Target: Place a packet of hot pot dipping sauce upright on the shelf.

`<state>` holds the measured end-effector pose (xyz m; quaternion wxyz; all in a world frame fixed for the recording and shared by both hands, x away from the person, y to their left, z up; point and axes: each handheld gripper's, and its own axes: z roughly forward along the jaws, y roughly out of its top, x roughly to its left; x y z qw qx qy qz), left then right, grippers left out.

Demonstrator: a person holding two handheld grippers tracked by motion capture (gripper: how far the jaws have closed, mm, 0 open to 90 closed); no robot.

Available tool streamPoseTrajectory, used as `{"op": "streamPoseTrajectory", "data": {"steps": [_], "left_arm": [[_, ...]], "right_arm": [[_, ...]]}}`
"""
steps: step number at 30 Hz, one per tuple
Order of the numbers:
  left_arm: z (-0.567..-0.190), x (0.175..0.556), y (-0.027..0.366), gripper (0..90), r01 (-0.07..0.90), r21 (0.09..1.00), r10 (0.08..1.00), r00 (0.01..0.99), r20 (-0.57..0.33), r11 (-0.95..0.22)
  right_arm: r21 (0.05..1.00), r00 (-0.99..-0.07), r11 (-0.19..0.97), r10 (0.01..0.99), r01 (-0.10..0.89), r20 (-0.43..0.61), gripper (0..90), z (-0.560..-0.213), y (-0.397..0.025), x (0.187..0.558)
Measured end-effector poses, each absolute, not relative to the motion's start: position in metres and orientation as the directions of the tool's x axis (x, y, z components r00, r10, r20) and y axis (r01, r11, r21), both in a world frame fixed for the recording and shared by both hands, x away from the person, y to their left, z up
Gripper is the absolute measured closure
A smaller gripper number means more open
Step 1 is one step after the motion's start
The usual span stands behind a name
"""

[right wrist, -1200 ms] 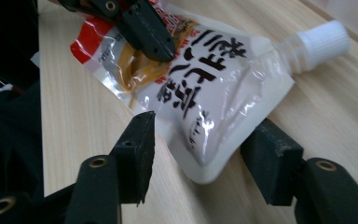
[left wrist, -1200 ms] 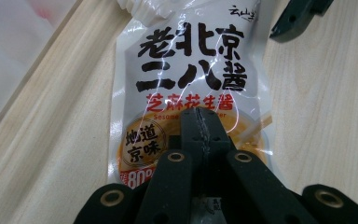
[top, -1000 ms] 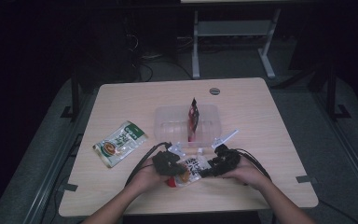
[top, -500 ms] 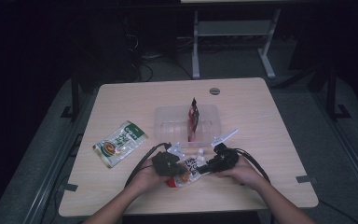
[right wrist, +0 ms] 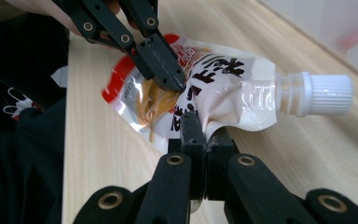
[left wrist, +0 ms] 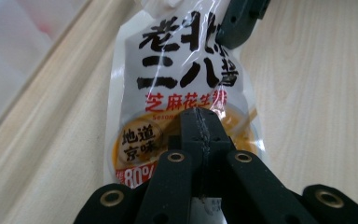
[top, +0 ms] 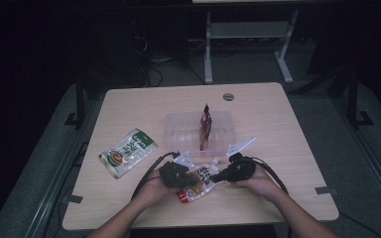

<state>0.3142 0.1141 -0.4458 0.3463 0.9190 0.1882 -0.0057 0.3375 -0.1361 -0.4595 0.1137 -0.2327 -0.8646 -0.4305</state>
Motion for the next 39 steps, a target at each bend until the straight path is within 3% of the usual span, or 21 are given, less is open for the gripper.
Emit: {"op": "streamPoseTrajectory", "data": {"steps": [14,27,39], "left_arm": [[-0.428,0.311,0.151,89.9,0.371,0.665,0.387,0.913,-0.133,-0.648],[-0.437,0.314,0.141,89.8,0.379,0.675,0.395,0.908,-0.139,-0.633],[-0.442,0.316,0.114,89.8,0.353,0.69,0.343,0.926,-0.16,-0.632]], "right_arm": [[0.784,-0.891,0.426,0.246,0.452,0.381,89.3,-0.431,-0.149,0.329],[0.833,-0.921,0.394,0.138,0.389,0.365,89.3,-0.413,-0.137,0.32],[0.859,-0.934,0.373,0.078,0.351,0.348,89.2,-0.407,-0.132,0.319]]}}
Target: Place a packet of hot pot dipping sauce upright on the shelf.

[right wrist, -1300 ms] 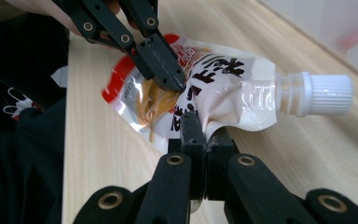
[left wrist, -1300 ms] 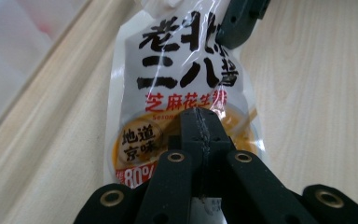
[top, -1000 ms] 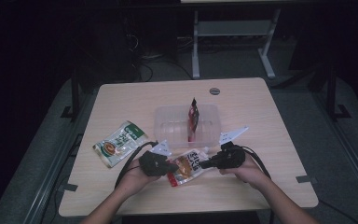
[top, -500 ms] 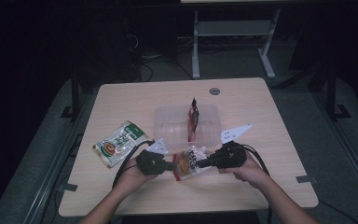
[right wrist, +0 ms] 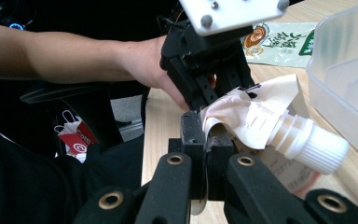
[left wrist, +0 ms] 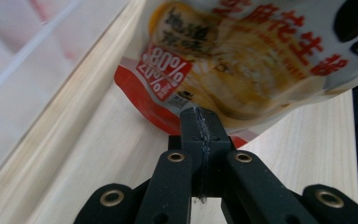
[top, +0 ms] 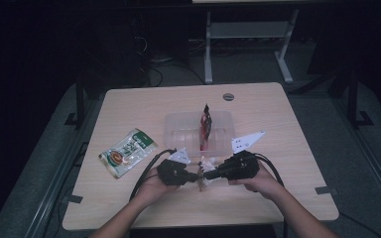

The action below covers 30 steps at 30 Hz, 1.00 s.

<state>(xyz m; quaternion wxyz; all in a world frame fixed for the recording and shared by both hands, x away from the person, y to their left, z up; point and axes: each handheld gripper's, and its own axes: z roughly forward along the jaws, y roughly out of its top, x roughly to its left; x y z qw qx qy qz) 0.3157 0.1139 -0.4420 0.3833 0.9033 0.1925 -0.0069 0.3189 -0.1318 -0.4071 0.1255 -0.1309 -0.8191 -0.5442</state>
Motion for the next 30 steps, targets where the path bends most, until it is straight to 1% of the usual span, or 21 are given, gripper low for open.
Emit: {"op": "streamPoseTrajectory", "data": {"steps": [5,12,17,21,24,27,30], "left_arm": [[-0.438,0.316,0.118,89.8,0.346,0.696,0.338,0.928,-0.156,-0.629],[-0.432,0.312,0.128,89.7,0.367,0.701,0.331,0.923,-0.195,-0.612],[-0.431,0.309,0.135,82.6,0.37,0.697,0.319,0.924,-0.21,-0.614],[-0.429,0.305,0.14,73.0,0.394,0.696,0.327,0.915,-0.235,-0.6],[-0.428,0.303,0.147,58.9,0.393,0.682,0.326,0.916,-0.234,-0.616],[-0.425,0.3,0.158,50.2,0.399,0.678,0.33,0.914,-0.237,-0.617],[-0.426,0.297,0.17,43.7,0.408,0.674,0.339,0.91,-0.241,-0.615]], "right_arm": [[0.864,-0.936,0.364,0.098,0.349,0.338,89.2,-0.405,-0.136,0.319],[0.868,-0.937,0.355,0.148,0.348,0.315,89.2,-0.4,-0.146,0.319],[0.877,-0.942,0.347,0.158,0.332,0.294,89.2,-0.395,-0.15,0.318],[0.882,-0.945,0.341,0.168,0.324,0.282,89.2,-0.391,-0.155,0.317],[0.884,-0.946,0.343,0.182,0.318,0.27,89.2,-0.387,-0.159,0.313],[0.885,-0.948,0.353,0.203,0.303,0.244,89.2,-0.382,-0.166,0.31],[0.89,-0.947,0.346,0.221,0.299,0.232,89.2,-0.377,-0.174,0.308]]}}
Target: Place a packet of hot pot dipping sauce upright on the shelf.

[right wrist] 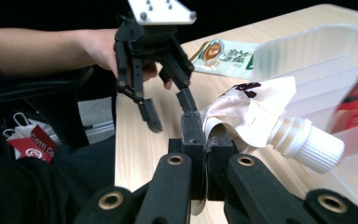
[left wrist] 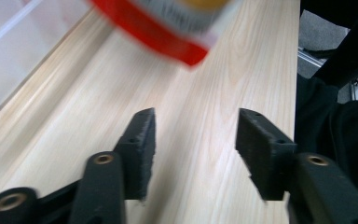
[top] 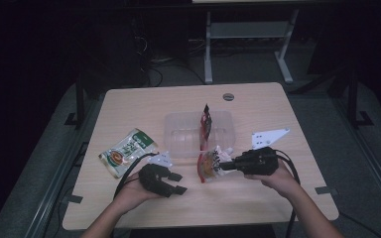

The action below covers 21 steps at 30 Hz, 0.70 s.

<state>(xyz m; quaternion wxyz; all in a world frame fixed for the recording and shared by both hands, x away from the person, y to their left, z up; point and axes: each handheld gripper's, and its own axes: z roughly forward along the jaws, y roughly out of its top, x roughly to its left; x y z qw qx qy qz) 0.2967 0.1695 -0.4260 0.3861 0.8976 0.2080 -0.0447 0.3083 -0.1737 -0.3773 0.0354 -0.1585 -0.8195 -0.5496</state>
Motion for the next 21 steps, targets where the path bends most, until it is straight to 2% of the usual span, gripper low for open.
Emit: {"op": "streamPoseTrajectory", "data": {"steps": [9,21], "left_arm": [[-0.431,0.296,0.185,34.5,0.427,0.672,0.381,0.896,-0.227,-0.604],[-0.434,0.297,0.186,34.0,0.433,0.673,0.397,0.891,-0.22,-0.6]], "right_arm": [[0.907,-0.942,0.31,0.267,0.284,0.203,89.2,-0.362,-0.196,0.313],[0.913,-0.926,0.289,0.328,0.287,0.187,89.2,-0.35,-0.208,0.328]]}}
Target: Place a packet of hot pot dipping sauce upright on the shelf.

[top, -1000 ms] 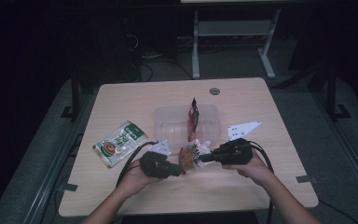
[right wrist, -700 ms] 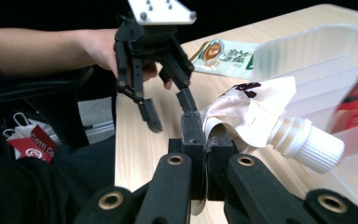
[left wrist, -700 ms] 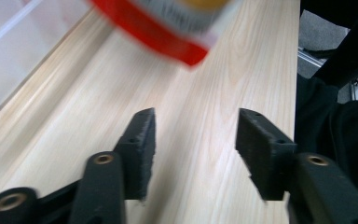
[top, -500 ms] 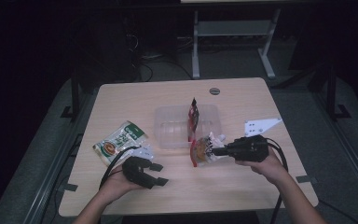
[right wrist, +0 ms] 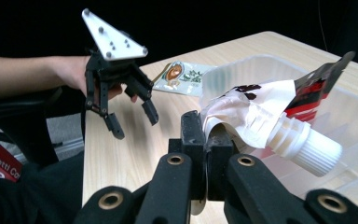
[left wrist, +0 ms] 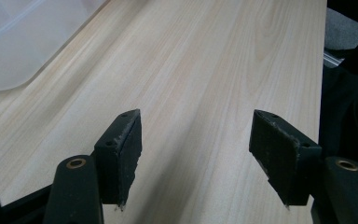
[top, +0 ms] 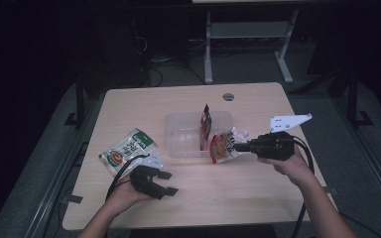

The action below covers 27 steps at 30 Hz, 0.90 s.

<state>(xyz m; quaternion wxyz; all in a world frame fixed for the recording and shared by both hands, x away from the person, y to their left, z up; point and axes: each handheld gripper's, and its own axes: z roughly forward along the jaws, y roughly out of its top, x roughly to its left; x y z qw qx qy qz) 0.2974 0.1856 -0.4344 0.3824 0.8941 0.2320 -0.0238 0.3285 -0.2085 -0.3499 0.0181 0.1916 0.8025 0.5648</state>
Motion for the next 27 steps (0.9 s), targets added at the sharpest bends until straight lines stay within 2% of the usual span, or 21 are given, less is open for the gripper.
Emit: {"op": "streamPoseTrajectory", "data": {"steps": [12,27], "left_arm": [[-0.436,0.298,0.185,34.1,0.427,0.663,0.39,0.895,-0.214,-0.615],[-0.437,0.3,0.186,34.1,0.428,0.657,0.389,0.896,-0.216,-0.62]], "right_arm": [[0.92,-0.911,0.276,0.381,0.276,0.159,89.2,-0.339,-0.214,0.358],[0.911,-0.889,0.289,0.432,0.295,0.151,89.1,-0.344,-0.217,0.386]]}}
